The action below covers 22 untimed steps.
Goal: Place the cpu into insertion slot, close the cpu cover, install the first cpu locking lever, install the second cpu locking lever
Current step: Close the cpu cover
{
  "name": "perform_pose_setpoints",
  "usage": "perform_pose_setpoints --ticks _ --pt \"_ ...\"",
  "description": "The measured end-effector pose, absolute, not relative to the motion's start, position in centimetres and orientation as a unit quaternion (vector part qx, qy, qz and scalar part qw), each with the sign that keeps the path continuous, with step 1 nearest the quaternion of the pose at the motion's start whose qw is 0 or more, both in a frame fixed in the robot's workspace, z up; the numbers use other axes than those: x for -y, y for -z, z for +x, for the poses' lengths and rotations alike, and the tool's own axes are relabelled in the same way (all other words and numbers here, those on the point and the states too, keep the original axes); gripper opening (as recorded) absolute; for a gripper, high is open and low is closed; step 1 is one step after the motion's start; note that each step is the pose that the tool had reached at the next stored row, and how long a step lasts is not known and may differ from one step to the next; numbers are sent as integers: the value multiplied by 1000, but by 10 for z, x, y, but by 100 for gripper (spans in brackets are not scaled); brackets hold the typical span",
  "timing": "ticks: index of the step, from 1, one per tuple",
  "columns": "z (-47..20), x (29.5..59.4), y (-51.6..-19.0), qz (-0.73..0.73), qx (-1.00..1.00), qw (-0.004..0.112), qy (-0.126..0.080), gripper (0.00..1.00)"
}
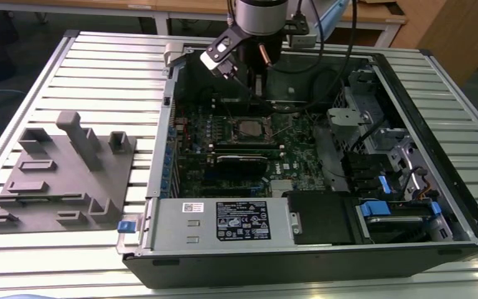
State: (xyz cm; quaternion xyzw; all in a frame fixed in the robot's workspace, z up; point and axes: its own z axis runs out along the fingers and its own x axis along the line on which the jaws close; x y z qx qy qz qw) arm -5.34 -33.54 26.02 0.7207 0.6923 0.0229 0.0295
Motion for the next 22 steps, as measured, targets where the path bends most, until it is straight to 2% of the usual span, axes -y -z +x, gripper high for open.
perform_pose_setpoints --ticks 22 --pt "-44 335 -262 721 -692 29 -23 11"
